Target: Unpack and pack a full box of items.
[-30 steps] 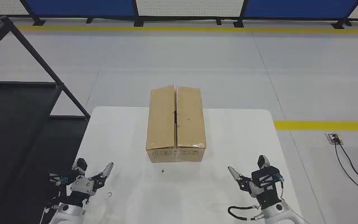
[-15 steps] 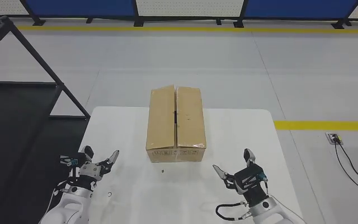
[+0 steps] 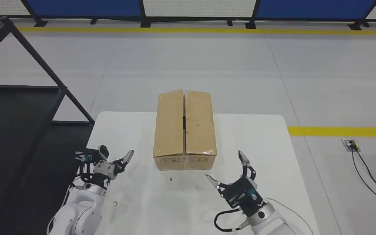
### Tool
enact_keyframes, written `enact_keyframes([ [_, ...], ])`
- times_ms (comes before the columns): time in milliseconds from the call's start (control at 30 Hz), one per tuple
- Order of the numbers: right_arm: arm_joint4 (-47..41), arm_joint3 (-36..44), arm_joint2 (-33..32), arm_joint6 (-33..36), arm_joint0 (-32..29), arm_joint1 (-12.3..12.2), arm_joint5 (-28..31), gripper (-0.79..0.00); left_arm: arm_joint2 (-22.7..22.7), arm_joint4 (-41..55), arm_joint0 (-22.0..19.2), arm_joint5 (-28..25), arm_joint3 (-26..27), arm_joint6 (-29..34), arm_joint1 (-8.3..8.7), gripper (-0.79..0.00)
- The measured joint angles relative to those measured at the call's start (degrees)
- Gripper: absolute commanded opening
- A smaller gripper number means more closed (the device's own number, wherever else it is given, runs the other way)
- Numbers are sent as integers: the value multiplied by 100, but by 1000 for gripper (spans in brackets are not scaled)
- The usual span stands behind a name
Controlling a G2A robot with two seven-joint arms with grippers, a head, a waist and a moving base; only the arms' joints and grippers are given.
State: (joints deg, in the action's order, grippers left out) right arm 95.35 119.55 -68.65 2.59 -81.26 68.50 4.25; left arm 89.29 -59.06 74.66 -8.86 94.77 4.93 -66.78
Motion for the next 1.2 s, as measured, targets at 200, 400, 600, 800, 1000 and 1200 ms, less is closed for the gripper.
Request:
enact_keyframes([
  [200,-21,1,-6,8,-4,0,-3,0,-13,-7,-32,49,-44,27,-3,0],
  [400,-52,-45,4,-13,5,11,-59,0,-23,-36,-36,76,-51,8,-5,0],
  [600,-382,-223,45,173,167,82,-412,0,-140,-48,-112,362,47,-2,-41,0],
  [800,-380,-221,43,179,166,81,-404,0,-143,-37,-108,353,65,30,-40,0],
  [1000,-202,-264,83,175,168,85,-426,0,-157,-83,-122,393,54,36,-43,0],
  [1200,113,-492,265,183,341,138,-558,0,-539,-723,-434,682,-167,272,-77,0],
])
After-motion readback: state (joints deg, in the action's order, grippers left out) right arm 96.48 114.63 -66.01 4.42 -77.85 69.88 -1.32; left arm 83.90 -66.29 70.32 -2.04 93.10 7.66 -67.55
